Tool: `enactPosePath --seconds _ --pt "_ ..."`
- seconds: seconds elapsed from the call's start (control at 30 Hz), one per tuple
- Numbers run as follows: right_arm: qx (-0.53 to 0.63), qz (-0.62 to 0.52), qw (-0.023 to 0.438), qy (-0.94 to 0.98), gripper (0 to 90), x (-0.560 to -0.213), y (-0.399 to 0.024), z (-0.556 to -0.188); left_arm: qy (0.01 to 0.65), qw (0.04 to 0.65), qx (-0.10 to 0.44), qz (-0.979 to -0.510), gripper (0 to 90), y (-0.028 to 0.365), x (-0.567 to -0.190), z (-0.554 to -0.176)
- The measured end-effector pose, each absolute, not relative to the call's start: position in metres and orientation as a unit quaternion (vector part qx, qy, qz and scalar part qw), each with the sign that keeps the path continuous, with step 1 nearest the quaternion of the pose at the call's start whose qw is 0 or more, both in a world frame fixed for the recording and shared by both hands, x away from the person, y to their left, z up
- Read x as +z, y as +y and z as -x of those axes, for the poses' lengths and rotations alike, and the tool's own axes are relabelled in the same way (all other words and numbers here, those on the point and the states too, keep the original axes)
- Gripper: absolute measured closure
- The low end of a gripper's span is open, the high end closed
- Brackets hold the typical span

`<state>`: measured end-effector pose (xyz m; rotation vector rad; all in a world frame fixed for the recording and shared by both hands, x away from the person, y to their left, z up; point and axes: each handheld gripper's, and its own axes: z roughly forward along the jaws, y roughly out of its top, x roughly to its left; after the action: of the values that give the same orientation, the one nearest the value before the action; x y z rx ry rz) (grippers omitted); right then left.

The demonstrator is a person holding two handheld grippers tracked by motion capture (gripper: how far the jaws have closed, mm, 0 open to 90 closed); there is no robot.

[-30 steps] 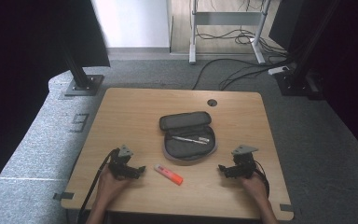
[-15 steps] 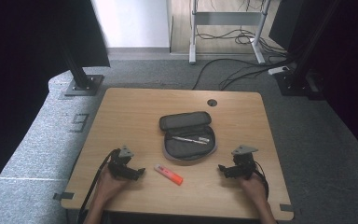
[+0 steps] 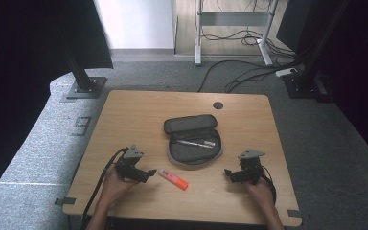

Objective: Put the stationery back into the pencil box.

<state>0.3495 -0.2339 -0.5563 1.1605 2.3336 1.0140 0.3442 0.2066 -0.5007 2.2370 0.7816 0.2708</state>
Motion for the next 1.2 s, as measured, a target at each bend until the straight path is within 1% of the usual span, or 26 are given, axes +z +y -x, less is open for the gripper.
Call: enactPosePath --seconds 0.27,0.4,0.67,1.03,1.2 --pt "0.357 -0.409 0.171 0.822 5.2 -0.556 -0.234 -0.35 0.254 0.372 0.081 -0.889 11.2 0.177 -0.498 -0.344" --pt "0.357 -0.409 0.171 0.822 5.2 -0.556 -0.234 -0.35 0.235 0.374 0.064 -0.895 13.9 0.167 -0.503 -0.345" --pt "0.357 -0.409 0.171 0.822 5.2 -0.556 -0.234 -0.35 0.206 0.367 0.055 -0.906 14.6 0.147 -0.516 -0.347" --pt "0.358 -0.409 0.171 0.822 5.2 -0.556 -0.234 -0.35 0.185 0.353 0.033 -0.917 15.8 0.139 -0.535 -0.353" --pt "0.358 -0.409 0.171 0.822 5.2 -0.556 -0.234 -0.35 0.17 0.336 0.036 -0.926 21.9 0.137 -0.539 -0.35"
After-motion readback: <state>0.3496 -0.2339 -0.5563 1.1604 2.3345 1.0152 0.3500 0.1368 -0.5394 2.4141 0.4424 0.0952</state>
